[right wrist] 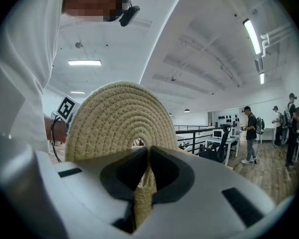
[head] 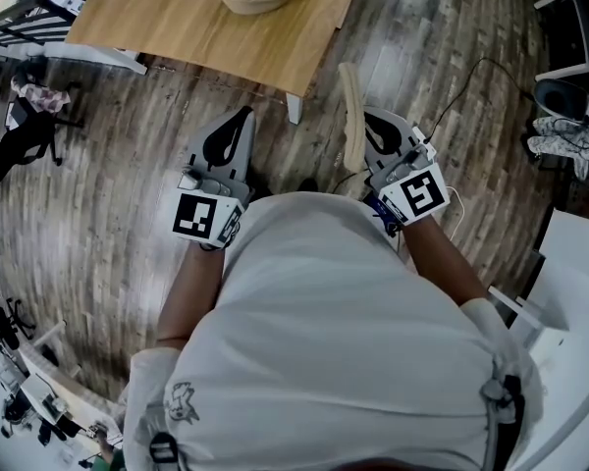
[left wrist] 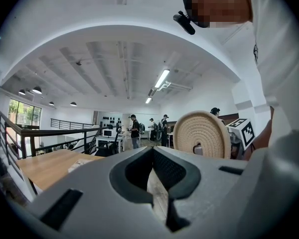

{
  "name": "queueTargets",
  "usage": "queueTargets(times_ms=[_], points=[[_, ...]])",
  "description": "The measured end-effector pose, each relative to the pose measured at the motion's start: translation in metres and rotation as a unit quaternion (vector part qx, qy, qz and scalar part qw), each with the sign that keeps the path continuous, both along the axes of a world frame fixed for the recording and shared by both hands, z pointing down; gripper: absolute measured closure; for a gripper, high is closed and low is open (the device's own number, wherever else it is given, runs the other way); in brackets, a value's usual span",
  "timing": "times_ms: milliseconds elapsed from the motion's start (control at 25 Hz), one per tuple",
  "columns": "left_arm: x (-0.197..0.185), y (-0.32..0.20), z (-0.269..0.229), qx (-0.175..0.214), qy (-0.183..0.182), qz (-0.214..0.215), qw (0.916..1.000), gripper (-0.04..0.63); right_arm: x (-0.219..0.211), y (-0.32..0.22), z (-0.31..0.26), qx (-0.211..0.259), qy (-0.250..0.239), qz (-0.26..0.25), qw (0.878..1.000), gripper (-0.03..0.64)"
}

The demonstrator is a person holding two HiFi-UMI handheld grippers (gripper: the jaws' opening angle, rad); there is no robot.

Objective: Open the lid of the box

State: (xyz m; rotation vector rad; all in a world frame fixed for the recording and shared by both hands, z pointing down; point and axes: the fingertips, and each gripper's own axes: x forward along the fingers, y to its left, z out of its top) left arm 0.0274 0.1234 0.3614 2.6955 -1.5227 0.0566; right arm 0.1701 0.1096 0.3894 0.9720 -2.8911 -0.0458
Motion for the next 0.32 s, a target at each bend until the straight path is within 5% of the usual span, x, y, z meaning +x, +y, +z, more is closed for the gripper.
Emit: queueTargets(times_ms=[320], points=[[-0.0038,-0.0018,0.0033,0.0,0.0,-0.001,1.0,0.589,-0.0053,-0.0028,0.0023,0.008,0.006,-0.007,1.0,0.591]])
